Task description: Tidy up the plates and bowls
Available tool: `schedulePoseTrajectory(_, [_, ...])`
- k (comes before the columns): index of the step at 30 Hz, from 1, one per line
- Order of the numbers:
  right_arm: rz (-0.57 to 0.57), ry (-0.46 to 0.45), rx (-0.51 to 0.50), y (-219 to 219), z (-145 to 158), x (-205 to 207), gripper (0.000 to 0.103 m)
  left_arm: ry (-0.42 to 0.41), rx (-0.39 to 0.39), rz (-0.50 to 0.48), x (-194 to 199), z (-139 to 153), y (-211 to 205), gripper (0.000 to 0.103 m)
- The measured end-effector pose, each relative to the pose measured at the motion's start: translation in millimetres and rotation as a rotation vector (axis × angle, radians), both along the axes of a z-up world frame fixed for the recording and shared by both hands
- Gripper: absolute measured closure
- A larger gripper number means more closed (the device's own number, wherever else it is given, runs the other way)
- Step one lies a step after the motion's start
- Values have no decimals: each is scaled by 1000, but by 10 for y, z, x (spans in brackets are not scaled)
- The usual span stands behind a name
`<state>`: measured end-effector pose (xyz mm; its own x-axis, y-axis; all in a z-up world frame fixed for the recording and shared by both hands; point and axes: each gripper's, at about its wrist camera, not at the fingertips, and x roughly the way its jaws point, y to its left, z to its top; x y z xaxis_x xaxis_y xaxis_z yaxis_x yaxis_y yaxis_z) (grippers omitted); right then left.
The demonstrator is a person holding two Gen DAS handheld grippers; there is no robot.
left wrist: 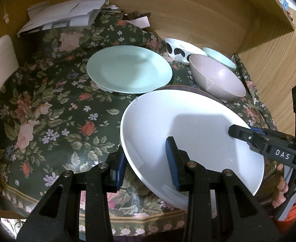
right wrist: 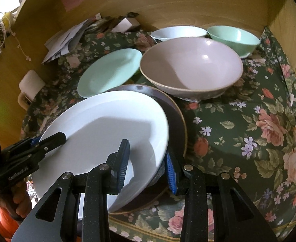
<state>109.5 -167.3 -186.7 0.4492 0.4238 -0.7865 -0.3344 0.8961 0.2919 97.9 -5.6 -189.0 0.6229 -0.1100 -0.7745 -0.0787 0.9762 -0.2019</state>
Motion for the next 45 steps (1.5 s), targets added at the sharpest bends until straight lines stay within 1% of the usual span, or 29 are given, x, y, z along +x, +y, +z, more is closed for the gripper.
schedulePoseTrajectory(5, [-3,12,6,-7,-44,7,72,5,7,1,57,-49,-4,66])
schedulePoseTrajectory(9, [2,13,10,-17,-61,40,72,17,-12,6,98,-97,29,65])
schedulePoseTrajectory(15, [0,8,9,-19,-69,69,72,32,7,-2,144,-133,25,65])
schedulePoseTrajectory(23, [2,7,4,-46,-61,102,73,35,28,-9,167,-136,18,65])
schedulePoseTrajectory(30, [-29,-37,-43,-140,34,67,72,37,39,-26,170,-134,4,66])
schedulePoseTrajectory(36, [-47,-42,-41,-214,80,79,72,20,55,-14,148,-35,60,65])
schedulePoseTrajectory(37, [-48,-45,-36,-218,105,82,72,14,56,-6,149,0,94,64])
schedulePoseTrajectory(42, [-38,-83,-30,-155,251,103,72,-33,74,30,159,215,217,49])
schedulePoseTrajectory(45, [-25,-118,-25,-96,380,143,66,-68,88,42,186,380,298,44])
